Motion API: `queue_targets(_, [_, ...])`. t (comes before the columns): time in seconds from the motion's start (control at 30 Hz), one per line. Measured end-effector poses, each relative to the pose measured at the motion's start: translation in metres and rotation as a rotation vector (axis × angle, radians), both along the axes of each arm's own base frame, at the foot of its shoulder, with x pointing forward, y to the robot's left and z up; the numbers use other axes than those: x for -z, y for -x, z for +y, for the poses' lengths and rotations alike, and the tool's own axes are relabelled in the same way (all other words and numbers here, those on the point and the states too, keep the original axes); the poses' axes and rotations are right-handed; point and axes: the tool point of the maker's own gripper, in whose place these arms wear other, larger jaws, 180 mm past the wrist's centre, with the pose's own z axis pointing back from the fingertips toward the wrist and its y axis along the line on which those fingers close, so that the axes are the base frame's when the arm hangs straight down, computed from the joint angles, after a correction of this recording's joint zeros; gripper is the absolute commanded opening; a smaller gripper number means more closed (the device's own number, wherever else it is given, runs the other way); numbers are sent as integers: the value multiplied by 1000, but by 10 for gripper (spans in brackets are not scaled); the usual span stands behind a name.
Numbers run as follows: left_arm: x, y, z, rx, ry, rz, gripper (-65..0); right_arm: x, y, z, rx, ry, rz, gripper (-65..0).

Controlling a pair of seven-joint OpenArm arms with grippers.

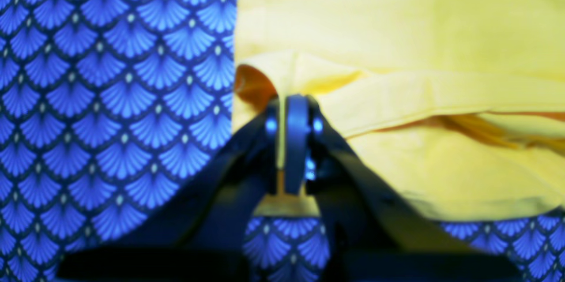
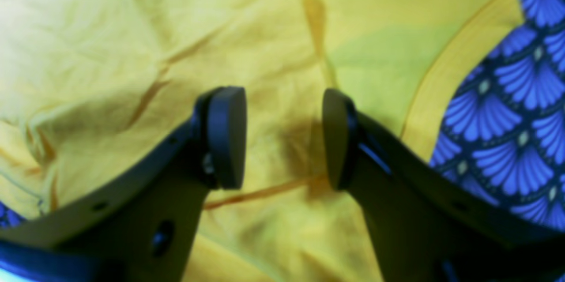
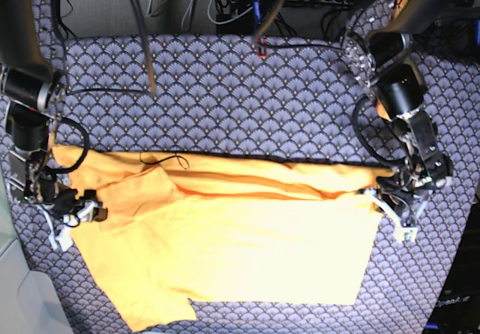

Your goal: Fold the T-shirt properly

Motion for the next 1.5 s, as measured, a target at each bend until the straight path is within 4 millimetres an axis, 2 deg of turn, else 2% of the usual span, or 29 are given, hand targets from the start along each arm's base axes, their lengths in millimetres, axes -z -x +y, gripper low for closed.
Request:
queue_targets(0.13, [0,0,0,-1,0,-3,-650,7,2,6,-28,35,17,-356])
queue_targets(0.3, [0,0,1,-2,-1,-3,-650,2,-4,10,-26,28,-25,-356])
queue_targets(0.57, [0,0,0,-1,0,-2,-650,3,0,-4,-8,43,-26,-356])
queue_targets(0.77, [3,3,0,-1,0,5,-650,17,12,-3,-4,34,-5,-357])
queue_targets(1.03, [3,3,0,-1,0,6,-650,20,15,-1,8,15,-16,-366])
queue_targets(1.13, [3,3,0,-1,1,5,-650,20,15,-1,8,16,-15,-427])
queue_targets(1.27, [3,3,0,-1,0,6,-650,24,19,-2,12,12,-10,-594])
queue_targets(1.33, [3,3,0,-1,1,5,-650,25,19,-1,13,11,-10,-640])
queue_targets(1.5, [3,3,0,-1,1,5,-650,25,20,-1,12,12,-9,-650])
